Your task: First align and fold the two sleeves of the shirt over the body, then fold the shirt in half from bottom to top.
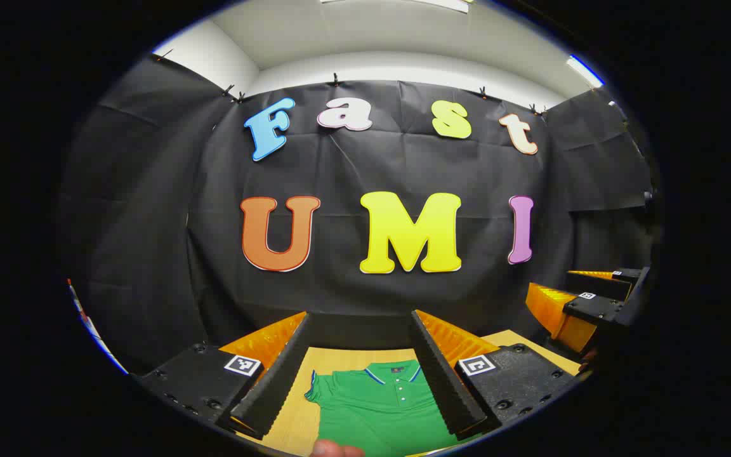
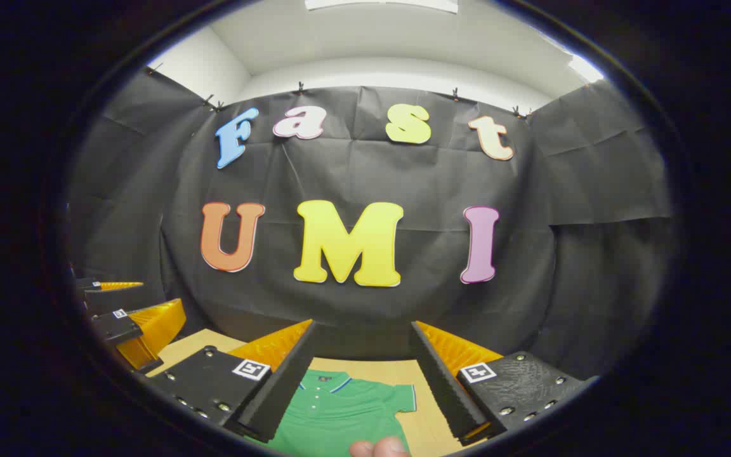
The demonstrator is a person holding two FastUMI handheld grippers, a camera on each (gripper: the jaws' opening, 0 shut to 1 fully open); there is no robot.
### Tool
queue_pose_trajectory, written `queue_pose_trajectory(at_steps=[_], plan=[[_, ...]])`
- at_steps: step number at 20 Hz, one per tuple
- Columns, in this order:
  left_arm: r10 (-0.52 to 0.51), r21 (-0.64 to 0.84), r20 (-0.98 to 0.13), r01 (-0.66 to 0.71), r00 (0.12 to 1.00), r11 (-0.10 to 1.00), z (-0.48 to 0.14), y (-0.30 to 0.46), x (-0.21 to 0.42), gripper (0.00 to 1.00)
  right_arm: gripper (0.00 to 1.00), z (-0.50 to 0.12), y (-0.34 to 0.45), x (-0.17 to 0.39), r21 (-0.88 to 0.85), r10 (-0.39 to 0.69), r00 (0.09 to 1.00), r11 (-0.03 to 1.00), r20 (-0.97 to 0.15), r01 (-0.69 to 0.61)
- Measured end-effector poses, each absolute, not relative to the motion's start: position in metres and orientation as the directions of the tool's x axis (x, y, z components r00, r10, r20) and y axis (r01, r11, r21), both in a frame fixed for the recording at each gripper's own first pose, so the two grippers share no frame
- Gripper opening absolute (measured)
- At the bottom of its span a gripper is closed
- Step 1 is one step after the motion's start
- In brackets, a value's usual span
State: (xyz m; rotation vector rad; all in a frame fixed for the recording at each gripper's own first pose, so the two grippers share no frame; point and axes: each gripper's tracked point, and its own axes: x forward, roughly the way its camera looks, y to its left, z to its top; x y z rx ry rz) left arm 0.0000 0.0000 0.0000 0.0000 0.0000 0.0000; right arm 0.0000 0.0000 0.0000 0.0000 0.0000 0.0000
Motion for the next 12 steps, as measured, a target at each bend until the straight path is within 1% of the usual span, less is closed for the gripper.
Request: queue_pose_trajectory(at_steps=[4, 9, 10, 11, 12], plan=[[-0.027, 0.002, 0.008, 0.027, 1.000, 1.000, 0.0031, -0.0081, 0.0004, 0.97, 0.93, 0.0014, -0.0038, 0.0005, -0.005, -0.021, 1.000, 1.000, -0.005, 0.021], [-0.035, 0.008, 0.023, 0.034, 0.999, 0.999, 0.0067, -0.0065, 0.0041, 0.97, 0.93, -0.0028, -0.0006, -0.0015, -0.014, -0.011, 0.999, 1.000, -0.030, 0.011], [-0.035, 0.012, 0.023, 0.034, 0.999, 0.999, 0.0064, -0.0053, 0.0036, 0.97, 0.93, -0.0041, 0.0002, -0.0004, -0.012, -0.010, 0.999, 1.000, -0.036, 0.009], [-0.035, 0.014, 0.022, 0.034, 0.999, 0.999, 0.0052, -0.0048, 0.0051, 1.00, 0.93, -0.0062, 0.0014, -0.0005, -0.009, -0.008, 0.999, 1.000, -0.043, 0.007], [-0.033, 0.015, 0.024, 0.033, 0.999, 0.999, 0.0045, -0.0040, 0.0051, 0.97, 0.93, -0.0072, 0.0031, 0.0005, -0.008, -0.005, 0.999, 1.000, -0.046, 0.005]])
